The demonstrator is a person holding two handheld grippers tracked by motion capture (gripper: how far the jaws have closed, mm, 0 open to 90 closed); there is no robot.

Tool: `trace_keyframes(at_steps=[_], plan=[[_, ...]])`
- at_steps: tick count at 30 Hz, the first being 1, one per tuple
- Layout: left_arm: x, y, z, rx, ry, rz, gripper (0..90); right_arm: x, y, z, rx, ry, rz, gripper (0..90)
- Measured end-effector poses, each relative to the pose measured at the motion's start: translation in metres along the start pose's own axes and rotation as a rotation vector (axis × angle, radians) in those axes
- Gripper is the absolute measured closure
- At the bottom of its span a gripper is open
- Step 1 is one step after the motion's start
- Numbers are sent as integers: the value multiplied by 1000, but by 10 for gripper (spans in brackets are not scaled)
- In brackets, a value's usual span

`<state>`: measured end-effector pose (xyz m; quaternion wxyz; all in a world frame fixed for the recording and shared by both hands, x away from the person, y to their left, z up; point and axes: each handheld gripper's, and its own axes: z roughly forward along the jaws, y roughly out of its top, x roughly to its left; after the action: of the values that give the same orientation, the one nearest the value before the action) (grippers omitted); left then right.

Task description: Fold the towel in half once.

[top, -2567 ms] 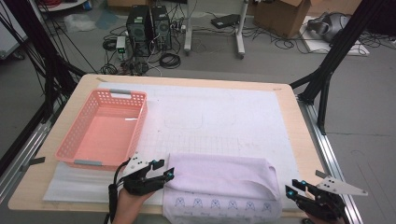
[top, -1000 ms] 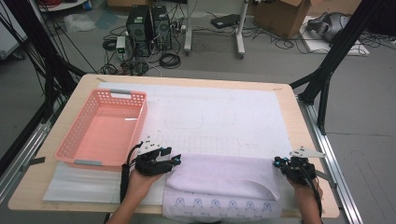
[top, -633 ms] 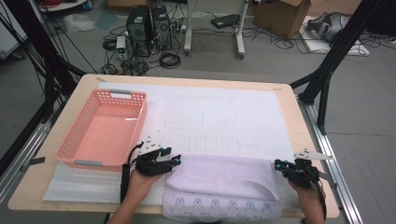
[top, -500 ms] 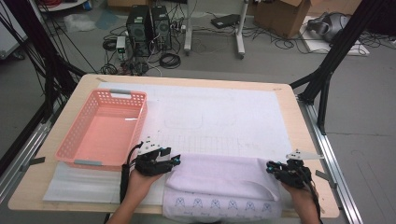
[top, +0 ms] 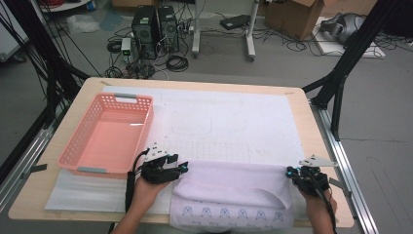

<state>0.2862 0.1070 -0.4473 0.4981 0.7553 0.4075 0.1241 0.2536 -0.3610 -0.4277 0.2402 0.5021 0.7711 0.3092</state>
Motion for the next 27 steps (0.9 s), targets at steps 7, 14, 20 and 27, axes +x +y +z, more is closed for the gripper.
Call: trace_keyframes(at_steps=[7, 14, 20, 27], plan=[[-1, -1, 3, 35, 50, 4, 441, -13, -3, -11, -69, -5, 72, 702], [0, -2, 6, 83, 53, -18, 410, -7, -6, 4, -48, 140, 88, 520], [-5, -2, 9, 127, 64, 36, 408, 4, -7, 16, 5, 153, 9, 463], [-16, -3, 10, 139, 98, 91, 591, 3, -7, 13, 11, 161, 17, 670]])
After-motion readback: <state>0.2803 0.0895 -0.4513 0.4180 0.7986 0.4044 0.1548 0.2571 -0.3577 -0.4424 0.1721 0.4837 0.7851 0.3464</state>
